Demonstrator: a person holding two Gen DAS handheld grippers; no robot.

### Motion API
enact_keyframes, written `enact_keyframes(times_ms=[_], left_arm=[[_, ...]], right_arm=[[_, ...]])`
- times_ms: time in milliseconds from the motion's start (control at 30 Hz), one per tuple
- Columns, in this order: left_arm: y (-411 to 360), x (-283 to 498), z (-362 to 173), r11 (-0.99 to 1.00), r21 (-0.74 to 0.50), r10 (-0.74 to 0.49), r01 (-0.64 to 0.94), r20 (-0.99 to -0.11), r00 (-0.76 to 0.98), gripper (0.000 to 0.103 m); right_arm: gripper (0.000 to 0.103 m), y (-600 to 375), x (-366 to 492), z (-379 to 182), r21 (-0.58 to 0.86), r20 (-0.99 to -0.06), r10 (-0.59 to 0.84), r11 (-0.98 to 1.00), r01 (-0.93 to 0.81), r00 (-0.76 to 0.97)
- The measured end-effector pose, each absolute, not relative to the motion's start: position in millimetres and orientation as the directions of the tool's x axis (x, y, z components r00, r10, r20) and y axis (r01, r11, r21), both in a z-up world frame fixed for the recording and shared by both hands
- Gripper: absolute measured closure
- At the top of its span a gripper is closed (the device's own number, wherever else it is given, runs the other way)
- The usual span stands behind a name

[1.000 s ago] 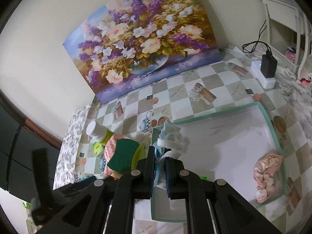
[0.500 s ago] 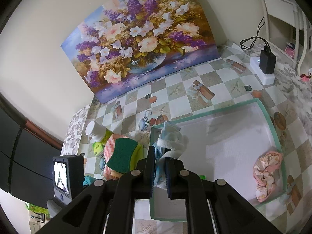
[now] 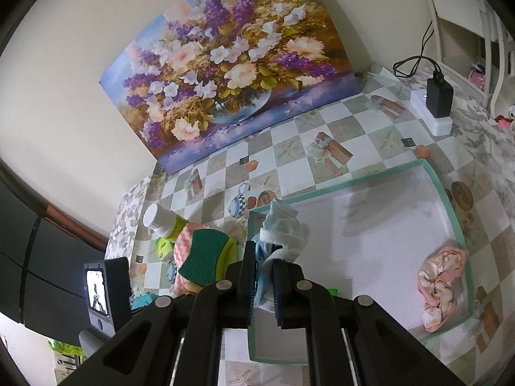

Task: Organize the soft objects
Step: 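Hold blue mask over tray with right tool while left tool carries red scrunchie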

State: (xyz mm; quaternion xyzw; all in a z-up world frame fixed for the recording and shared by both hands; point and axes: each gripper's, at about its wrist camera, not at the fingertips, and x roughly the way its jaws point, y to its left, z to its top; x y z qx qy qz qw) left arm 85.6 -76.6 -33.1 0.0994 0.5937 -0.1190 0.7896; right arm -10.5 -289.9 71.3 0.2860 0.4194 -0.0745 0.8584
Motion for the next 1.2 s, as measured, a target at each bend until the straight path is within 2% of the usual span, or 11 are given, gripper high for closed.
enact_keyframes(times_ms=[367,433,467,567,600,900,933,967,1000,1200], left_arm=[[-68,86,-12,0.957,-0.013,-0.104,0.289,-0.948,0.301,0.102],[-71,87,-18,0.957,-0.011,-0.096,0.29,-0.956,0.279,0.099],[-73,87,-22,0.954,0.0,-0.085,0.299,-0.96,0.268,0.093],[-82,84,-31,0.942,0.039,-0.05,0.333,-0.966,0.254,0.06],[-83,83,-33,0.94,0.051,-0.039,0.338,-0.966,0.254,0.058],[-92,80,-50,0.916,0.161,0.064,0.368,-0.963,0.262,0.059],[-92,81,-51,0.916,0.165,0.067,0.365,-0.962,0.265,0.063],[-91,81,-52,0.917,0.168,0.072,0.362,-0.962,0.265,0.077],[-90,82,-52,0.919,0.168,0.074,0.358,-0.962,0.263,0.081],[-84,83,-38,0.932,0.152,0.051,0.33,-0.954,0.296,0.085]], right_arm=[[0.093,-297,-16,76,0.453,-0.745,0.118,0.812,0.369,0.657],[0.093,-297,-16,76,0.455,-0.744,0.119,0.811,0.369,0.657],[0.093,-298,-16,76,0.456,-0.744,0.119,0.81,0.369,0.658],[0.093,-299,-17,76,0.457,-0.743,0.12,0.81,0.369,0.658],[0.093,-299,-17,76,0.459,-0.743,0.121,0.808,0.369,0.658],[0.093,-300,-17,75,0.458,-0.746,0.124,0.808,0.369,0.654],[0.093,-299,-17,75,0.459,-0.746,0.124,0.807,0.371,0.654],[0.093,-299,-18,75,0.46,-0.747,0.124,0.806,0.373,0.654],[0.093,-299,-18,75,0.461,-0.746,0.124,0.805,0.374,0.654],[0.093,-300,-18,75,0.462,-0.746,0.125,0.805,0.373,0.654]])
